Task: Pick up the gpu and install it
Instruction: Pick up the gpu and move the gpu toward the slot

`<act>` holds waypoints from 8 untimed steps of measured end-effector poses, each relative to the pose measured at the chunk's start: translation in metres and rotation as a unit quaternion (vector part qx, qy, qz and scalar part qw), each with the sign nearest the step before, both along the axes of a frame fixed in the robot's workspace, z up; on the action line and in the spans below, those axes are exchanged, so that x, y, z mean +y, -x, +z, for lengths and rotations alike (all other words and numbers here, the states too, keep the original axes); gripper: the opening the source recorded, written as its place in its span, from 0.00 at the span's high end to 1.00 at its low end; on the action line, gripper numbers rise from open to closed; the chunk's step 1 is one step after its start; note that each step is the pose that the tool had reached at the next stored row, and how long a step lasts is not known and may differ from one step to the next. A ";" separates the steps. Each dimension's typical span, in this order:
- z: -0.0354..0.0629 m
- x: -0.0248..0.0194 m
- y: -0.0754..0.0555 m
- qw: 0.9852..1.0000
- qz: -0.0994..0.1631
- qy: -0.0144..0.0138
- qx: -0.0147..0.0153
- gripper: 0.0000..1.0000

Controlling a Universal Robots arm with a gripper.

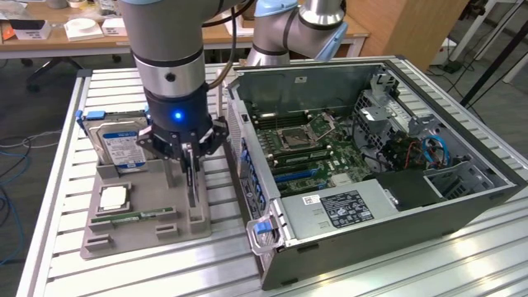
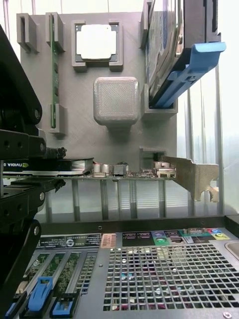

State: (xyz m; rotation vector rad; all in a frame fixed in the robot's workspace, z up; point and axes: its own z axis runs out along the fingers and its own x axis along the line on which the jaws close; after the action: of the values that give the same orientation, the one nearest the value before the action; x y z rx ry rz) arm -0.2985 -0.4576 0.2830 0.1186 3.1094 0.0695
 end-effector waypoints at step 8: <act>0.0050 0.0000 0.000 1.000 0.000 0.000 0.000 0.74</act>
State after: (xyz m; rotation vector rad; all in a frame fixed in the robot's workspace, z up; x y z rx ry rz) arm -0.2985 -0.4576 0.2880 0.1186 3.1094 0.0695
